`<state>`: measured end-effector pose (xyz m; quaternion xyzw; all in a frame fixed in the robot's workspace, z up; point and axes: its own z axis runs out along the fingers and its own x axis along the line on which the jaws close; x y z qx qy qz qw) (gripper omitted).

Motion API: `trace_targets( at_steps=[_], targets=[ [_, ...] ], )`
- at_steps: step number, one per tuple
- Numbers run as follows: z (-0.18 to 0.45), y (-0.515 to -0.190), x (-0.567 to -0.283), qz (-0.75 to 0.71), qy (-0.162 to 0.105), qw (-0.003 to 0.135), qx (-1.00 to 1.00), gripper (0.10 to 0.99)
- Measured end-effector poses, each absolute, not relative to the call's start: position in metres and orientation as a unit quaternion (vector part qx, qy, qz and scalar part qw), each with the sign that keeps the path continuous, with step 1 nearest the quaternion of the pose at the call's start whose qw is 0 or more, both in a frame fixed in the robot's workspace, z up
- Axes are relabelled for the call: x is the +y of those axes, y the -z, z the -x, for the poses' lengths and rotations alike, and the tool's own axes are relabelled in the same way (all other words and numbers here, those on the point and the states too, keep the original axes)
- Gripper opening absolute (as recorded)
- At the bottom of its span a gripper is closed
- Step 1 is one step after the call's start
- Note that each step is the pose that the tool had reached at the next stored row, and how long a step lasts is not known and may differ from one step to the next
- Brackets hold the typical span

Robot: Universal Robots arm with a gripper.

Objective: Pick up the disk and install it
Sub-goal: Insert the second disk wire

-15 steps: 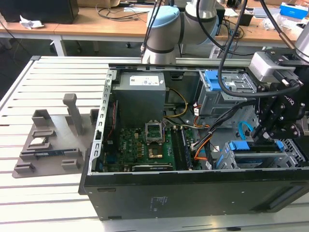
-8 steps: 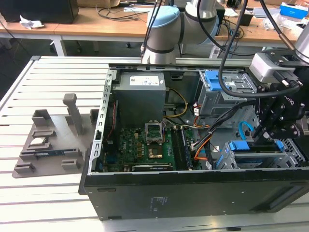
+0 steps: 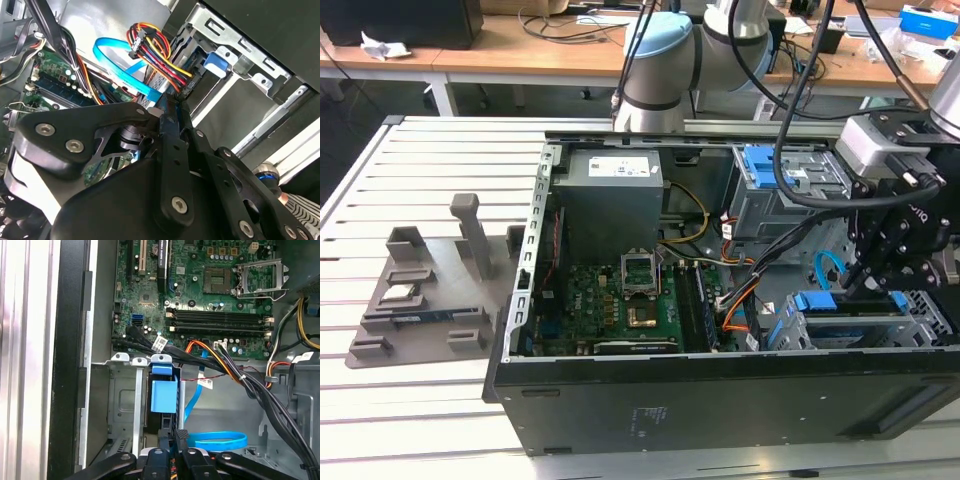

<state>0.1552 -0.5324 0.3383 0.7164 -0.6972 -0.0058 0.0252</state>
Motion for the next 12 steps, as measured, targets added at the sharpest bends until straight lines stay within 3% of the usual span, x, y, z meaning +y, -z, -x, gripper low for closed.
trace_targets(
  at_steps=[6,7,12],
  targets=[
    [-0.155,-0.338,-0.532,-0.716,0.006,0.026,-0.697,0.173],
    [-0.155,-0.338,-0.532,-0.716,0.005,0.026,-0.697,0.235],
    [-0.155,-0.350,-0.531,-0.716,0.005,0.026,-0.697,0.235]
  ],
)
